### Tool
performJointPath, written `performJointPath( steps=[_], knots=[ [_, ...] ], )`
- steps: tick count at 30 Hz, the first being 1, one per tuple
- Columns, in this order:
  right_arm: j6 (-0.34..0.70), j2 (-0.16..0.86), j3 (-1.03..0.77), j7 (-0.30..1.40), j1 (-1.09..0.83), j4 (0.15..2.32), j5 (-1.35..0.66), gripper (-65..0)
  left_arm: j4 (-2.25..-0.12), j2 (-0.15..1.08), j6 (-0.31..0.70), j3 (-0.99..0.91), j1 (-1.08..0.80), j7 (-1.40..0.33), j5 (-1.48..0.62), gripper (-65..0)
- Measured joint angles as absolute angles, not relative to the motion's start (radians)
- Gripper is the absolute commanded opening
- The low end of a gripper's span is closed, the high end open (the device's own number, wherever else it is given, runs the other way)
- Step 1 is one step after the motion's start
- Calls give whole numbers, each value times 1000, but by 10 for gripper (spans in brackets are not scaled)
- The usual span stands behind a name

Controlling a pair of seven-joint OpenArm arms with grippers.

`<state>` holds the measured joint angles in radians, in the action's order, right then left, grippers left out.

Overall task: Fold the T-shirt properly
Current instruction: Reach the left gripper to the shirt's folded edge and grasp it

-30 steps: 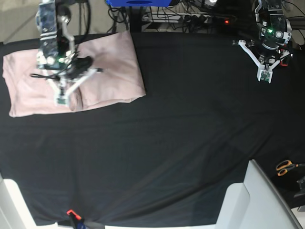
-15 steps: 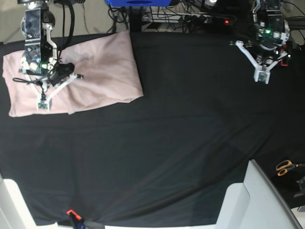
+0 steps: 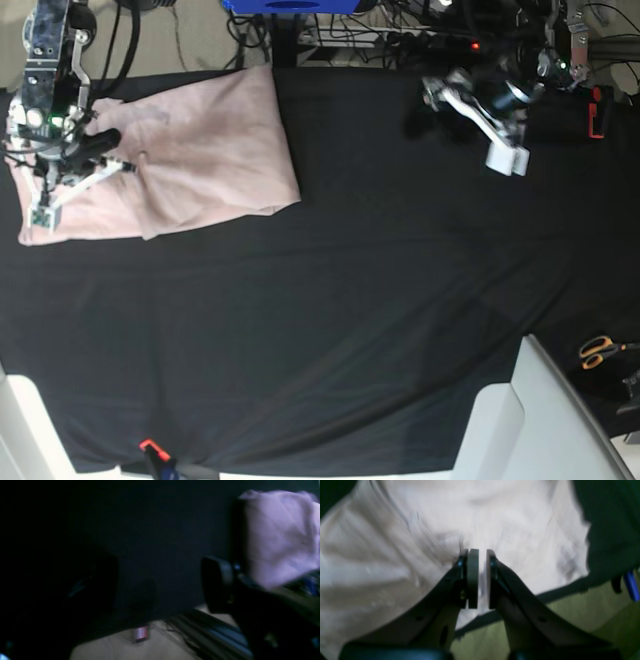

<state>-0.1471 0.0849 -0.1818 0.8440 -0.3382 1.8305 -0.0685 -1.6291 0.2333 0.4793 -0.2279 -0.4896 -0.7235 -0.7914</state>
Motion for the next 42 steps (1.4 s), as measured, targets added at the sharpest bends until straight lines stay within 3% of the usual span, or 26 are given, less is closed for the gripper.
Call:
performJointPath(
  steps=[2, 4, 12, 22, 29, 40, 42],
  knots=[
    [-150, 89, -184, 832, -360, 1831, -61, -599, -1570, 221, 615, -225, -464, -722, -786, -84],
    [-149, 94, -184, 830, -372, 1828, -60, -599, -1493, 198, 689, -226, -427, -722, -789, -86],
    [-149, 91, -183, 819, -361, 1770, -64, -599, -1320, 122, 689, -161, -320, -703, -797, -86],
    [-149, 90, -184, 815, -360, 1764, -64, -599, -1234, -20, 702, -57, -209, -700, -631, -87],
    [-149, 90, -188, 815, -360, 1764, -64, -599, -1145, -22, 727, -52, -141, -692, -630, -87],
    [-149, 91, -190, 815, -360, 1764, -64, -599, -1061, -16, 723, 102, -31, -672, -574, -91],
    [-149, 91, -190, 815, -360, 1764, -64, -599, -1044, -14, 723, 125, -19, -665, -577, -133]
  ],
)
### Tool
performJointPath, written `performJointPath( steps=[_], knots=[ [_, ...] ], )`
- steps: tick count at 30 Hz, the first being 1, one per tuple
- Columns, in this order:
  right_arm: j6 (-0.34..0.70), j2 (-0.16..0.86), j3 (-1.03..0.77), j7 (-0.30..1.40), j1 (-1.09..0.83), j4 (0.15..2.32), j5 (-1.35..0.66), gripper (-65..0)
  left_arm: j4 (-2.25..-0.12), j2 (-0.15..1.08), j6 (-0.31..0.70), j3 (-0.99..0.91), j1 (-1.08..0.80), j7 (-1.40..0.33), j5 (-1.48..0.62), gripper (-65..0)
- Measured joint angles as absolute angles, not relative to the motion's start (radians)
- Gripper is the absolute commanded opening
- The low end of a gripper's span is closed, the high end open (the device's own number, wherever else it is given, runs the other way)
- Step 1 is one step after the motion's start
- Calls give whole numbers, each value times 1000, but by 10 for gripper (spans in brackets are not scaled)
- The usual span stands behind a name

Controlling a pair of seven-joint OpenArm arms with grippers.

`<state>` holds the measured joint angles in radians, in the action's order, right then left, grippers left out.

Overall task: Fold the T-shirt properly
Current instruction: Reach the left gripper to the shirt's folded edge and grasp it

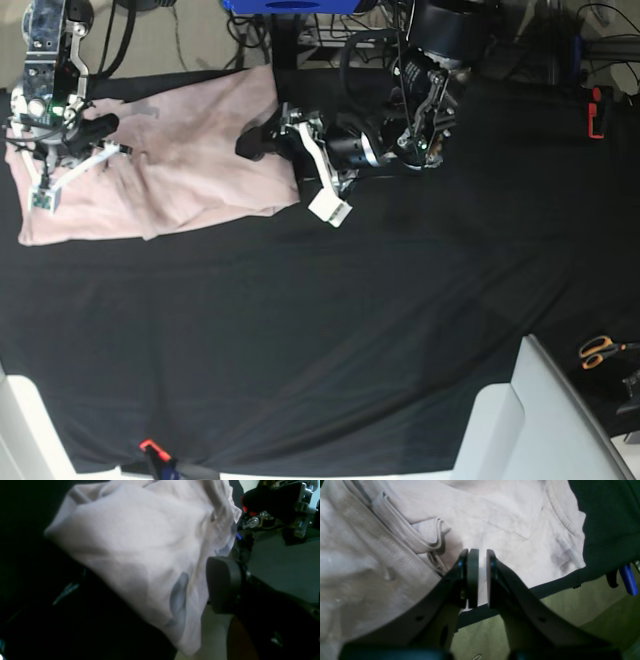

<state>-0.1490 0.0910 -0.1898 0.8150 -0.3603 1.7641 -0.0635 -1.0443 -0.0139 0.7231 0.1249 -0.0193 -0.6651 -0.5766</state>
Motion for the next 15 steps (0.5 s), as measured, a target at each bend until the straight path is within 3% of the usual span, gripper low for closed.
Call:
performJointPath(
  steps=[8, 15],
  knots=[
    [-149, 91, -191, 815, -360, 1764, -64, -599, -958, -16, 716, 146, 0, -612, -537, -650],
    [-149, 94, -191, 815, -360, 1764, -64, -599, -949, -16, 719, 146, 4, -591, -546, -650]
  ],
)
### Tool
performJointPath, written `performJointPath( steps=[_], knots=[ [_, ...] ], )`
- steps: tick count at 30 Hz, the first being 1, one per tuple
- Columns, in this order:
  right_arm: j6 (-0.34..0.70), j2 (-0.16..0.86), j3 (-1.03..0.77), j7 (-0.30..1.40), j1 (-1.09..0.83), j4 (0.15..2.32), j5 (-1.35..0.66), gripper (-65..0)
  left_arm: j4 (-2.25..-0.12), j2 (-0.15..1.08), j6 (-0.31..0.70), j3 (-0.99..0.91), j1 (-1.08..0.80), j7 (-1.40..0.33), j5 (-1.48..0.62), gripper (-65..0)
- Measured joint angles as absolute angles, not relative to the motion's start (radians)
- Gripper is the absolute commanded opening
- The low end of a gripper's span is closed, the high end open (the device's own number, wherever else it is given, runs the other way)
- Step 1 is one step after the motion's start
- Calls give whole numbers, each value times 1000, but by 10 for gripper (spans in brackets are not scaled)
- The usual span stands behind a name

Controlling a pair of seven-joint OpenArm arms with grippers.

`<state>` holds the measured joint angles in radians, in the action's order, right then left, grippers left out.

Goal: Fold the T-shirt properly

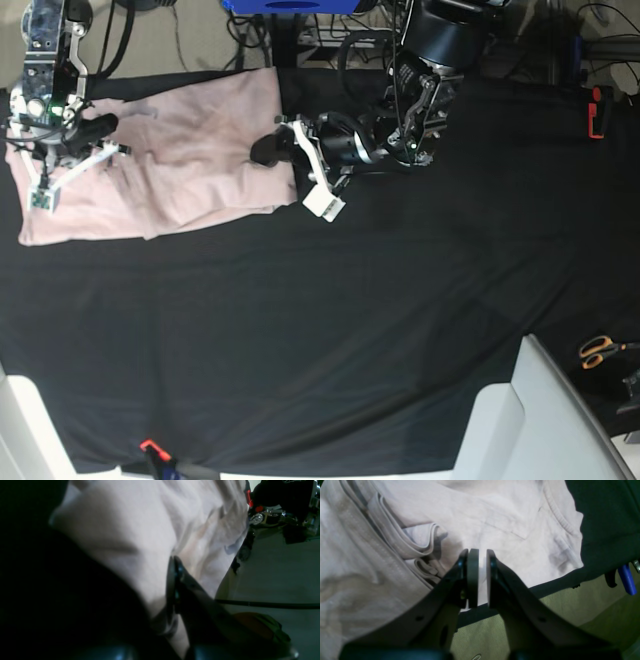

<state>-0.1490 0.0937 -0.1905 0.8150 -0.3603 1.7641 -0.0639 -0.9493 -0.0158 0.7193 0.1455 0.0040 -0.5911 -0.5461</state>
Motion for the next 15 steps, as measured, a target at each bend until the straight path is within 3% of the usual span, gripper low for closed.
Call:
performJointPath(
  steps=[15],
  knots=[
    [-149, 90, -191, 815, -361, 1764, -64, -599, -1195, 115, 689, 149, -14, -774, -522, -650]
  ],
)
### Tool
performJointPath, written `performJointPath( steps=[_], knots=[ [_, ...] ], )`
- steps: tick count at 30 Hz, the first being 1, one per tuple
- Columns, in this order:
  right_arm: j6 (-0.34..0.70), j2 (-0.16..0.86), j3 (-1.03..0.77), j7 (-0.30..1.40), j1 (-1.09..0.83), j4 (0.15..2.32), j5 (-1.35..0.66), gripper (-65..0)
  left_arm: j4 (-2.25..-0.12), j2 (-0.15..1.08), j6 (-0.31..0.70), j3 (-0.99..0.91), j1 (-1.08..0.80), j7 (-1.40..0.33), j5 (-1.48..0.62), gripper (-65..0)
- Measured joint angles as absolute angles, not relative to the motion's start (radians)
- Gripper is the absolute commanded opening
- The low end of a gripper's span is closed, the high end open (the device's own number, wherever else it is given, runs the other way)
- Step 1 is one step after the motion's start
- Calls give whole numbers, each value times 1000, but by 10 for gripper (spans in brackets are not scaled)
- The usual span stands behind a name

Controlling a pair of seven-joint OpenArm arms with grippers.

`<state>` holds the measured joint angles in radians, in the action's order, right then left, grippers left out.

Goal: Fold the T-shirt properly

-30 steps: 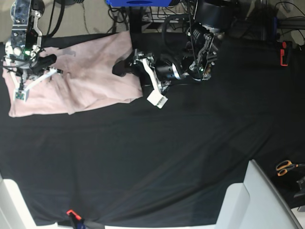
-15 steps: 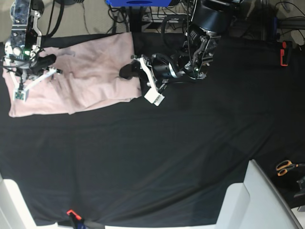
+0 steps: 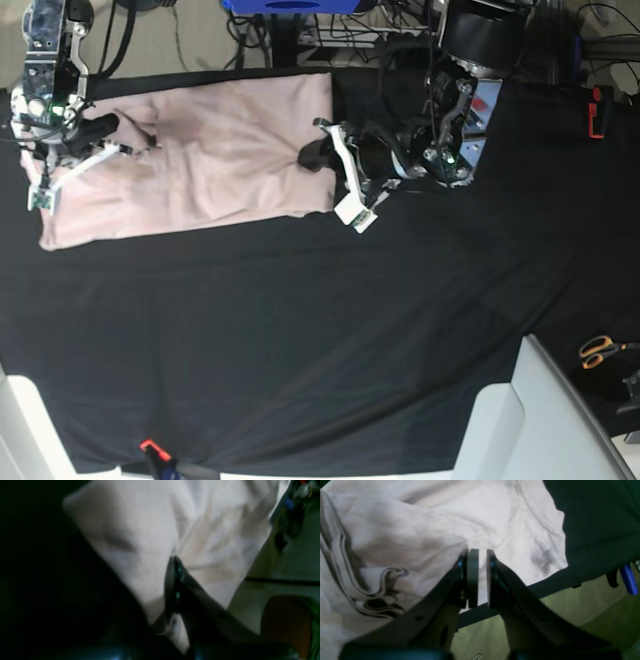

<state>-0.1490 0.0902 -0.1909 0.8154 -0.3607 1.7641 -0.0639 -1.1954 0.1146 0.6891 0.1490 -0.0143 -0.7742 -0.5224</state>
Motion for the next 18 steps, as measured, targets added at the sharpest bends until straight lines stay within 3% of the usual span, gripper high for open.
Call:
performJointPath(
  steps=[18],
  knots=[
    [-149, 86, -190, 815, -361, 1764, -64, -599, -1225, 220, 690, 149, -12, -775, -524, -650]
  ],
)
